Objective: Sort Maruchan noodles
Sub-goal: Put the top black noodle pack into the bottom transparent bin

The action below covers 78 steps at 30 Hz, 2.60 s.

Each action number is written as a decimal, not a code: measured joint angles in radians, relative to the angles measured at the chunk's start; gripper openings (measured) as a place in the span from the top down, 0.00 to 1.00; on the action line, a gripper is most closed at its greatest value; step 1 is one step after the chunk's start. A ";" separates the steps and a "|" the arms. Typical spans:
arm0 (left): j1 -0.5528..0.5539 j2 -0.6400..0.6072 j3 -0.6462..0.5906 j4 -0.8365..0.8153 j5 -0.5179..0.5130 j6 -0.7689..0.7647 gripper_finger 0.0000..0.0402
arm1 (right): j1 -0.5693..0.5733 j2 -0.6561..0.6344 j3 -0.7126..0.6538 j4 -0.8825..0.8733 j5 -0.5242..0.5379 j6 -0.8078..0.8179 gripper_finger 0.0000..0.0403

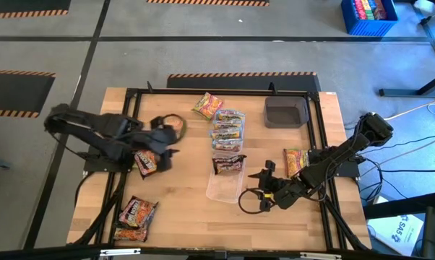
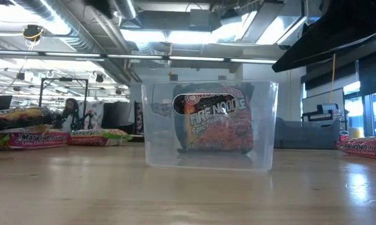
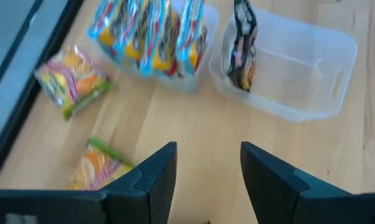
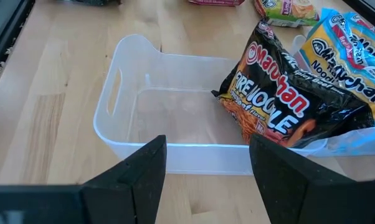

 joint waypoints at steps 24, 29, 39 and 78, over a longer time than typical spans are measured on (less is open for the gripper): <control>0.030 -0.079 -0.414 0.045 0.005 -0.404 0.44 | -0.008 0.000 0.000 0.005 0.018 0.000 0.48; -0.023 0.008 -0.438 0.060 0.055 -0.448 0.44 | -0.008 0.000 0.000 0.010 0.018 0.000 0.48; -0.104 0.160 -0.438 0.240 0.164 -0.366 0.45 | -0.008 0.000 0.000 0.052 0.018 0.000 0.48; -0.227 0.547 -0.318 -0.151 -0.022 -0.747 0.45 | -0.008 0.072 0.000 0.056 0.060 0.019 0.48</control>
